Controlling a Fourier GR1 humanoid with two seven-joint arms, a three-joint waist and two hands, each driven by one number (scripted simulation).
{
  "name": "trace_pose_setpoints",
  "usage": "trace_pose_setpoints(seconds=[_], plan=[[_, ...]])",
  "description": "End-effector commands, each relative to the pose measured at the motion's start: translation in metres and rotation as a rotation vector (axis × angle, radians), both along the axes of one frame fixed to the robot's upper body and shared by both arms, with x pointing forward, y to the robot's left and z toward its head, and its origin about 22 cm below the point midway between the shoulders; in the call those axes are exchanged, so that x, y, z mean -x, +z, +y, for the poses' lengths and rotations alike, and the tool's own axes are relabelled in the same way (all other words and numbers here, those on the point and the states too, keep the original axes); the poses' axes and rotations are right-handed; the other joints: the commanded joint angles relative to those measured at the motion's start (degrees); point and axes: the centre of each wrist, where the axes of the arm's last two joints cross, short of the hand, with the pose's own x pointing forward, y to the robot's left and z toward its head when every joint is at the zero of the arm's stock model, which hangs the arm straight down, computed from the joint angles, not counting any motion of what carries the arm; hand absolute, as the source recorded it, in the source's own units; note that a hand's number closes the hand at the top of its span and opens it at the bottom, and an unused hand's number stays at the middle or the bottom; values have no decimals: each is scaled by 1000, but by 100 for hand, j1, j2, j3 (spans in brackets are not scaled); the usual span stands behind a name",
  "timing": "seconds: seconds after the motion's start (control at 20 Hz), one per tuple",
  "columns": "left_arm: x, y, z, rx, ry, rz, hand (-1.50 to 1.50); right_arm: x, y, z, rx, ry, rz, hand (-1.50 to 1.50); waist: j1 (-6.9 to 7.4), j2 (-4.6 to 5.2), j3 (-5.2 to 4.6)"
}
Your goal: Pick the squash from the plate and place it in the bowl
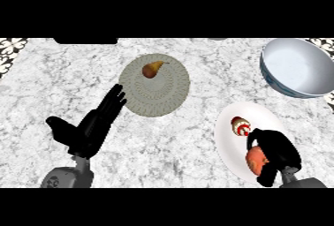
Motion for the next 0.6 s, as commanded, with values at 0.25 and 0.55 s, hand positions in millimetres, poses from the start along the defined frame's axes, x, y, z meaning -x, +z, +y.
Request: trace_pose_setpoints(seconds=[0.25,0.55], plan=[[-4,11,0,-6,12,-11,0,3,14,-66,31,424,-22,150,38,62,95],[13,-15,9,-4,14,-10,0,-2,58,-80,80,367,-256,150,-9,40,81]])
